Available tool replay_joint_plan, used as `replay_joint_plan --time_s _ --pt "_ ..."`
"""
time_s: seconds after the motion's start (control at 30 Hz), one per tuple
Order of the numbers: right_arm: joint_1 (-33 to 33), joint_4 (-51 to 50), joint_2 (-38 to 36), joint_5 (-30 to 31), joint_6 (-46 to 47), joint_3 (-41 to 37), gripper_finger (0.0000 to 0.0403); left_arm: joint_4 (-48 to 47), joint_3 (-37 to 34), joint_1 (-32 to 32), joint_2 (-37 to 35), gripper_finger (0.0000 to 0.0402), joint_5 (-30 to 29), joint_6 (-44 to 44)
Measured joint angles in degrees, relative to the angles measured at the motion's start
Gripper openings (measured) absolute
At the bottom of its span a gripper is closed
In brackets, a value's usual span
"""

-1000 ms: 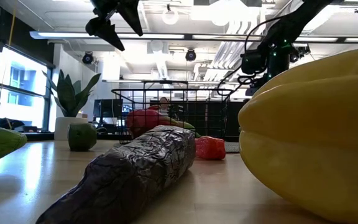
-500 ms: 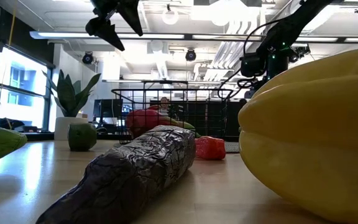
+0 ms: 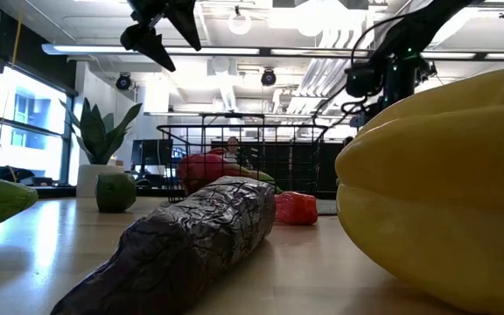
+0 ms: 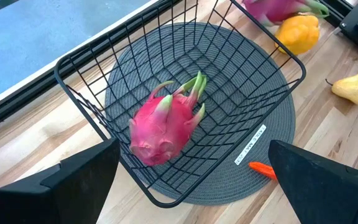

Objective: Build produce basket
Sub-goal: Put the pink dragon fruit into the black wire basket

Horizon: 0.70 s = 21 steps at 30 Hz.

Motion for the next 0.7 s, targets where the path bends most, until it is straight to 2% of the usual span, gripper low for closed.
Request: replay_joint_plan --time_s 0.37,0.7 --pt "0.00 1.35 -4.21 0.61 1.22 0.13 0.0062 0.00 0.00 0.00 0.00 0.0400 -0.13 0.02" --pt "0.57 5.66 -12.24 -0.28 3.95 0.28 0.0062 0.00 0.00 0.00 0.00 0.0400 -0.24 1.05"
